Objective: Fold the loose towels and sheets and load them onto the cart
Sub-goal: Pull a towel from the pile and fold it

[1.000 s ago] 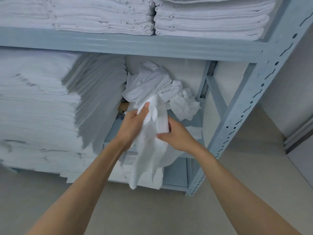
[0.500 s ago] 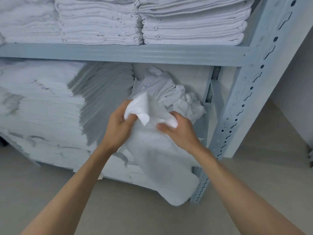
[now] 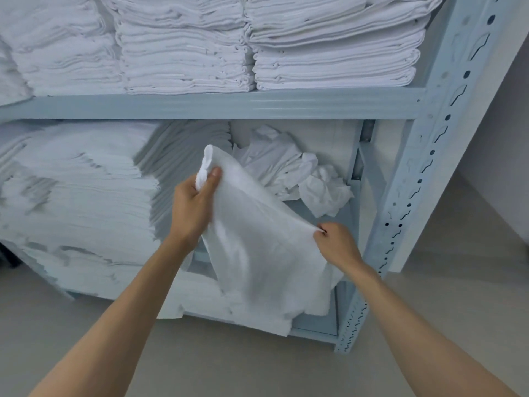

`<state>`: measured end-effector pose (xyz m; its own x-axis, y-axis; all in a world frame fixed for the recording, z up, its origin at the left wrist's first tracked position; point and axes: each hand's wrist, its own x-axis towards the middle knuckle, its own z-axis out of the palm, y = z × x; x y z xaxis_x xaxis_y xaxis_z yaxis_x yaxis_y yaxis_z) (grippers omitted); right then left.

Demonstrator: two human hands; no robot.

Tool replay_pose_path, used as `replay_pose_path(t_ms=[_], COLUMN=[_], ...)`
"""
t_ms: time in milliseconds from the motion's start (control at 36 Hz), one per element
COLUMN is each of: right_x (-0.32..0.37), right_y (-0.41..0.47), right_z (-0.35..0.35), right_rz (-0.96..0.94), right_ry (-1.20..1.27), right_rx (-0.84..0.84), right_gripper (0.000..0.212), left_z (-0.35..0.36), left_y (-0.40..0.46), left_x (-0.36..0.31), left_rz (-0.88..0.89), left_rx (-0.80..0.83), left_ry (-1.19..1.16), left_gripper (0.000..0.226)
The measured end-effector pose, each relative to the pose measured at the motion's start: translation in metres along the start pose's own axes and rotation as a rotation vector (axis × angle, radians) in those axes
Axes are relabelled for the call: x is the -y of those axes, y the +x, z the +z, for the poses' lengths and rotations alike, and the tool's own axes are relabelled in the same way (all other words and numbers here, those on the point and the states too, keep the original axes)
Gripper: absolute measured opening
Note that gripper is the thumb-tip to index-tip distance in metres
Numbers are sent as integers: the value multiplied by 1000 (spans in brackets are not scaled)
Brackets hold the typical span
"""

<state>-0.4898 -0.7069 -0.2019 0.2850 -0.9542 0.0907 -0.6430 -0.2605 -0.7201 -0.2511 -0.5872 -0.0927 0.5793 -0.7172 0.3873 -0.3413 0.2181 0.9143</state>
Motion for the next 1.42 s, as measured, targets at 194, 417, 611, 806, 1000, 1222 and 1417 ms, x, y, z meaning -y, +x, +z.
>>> replay_pose_path(t_ms=[194, 417, 611, 806, 1000, 1222, 1417], right_x=[13, 92, 143, 175, 212, 203, 153], right_y=[-8, -9, -14, -21, -16, 8, 35], right_z=[4, 6, 15, 5, 0, 7, 20], right_rz=[90, -164, -347, -450, -470, -93, 286], right_ry=[122, 275, 283, 363, 469, 833, 862], right_rx=[-268, 177, 89, 31, 95, 84, 142], right_gripper=[35, 76, 36, 51, 55, 23, 63], left_z=[-27, -3, 0, -24, -23, -14, -1], left_y=[26, 5, 7, 5, -44, -105, -131], left_x=[20, 20, 11, 25, 76, 118, 125], left_rz=[13, 79, 1, 58, -206, -636, -722], left_rx=[37, 439, 324, 269, 458, 695, 614], left_ry=[127, 178, -64, -88, -163, -121, -180], left_gripper=[44, 51, 37, 12, 23, 29, 20])
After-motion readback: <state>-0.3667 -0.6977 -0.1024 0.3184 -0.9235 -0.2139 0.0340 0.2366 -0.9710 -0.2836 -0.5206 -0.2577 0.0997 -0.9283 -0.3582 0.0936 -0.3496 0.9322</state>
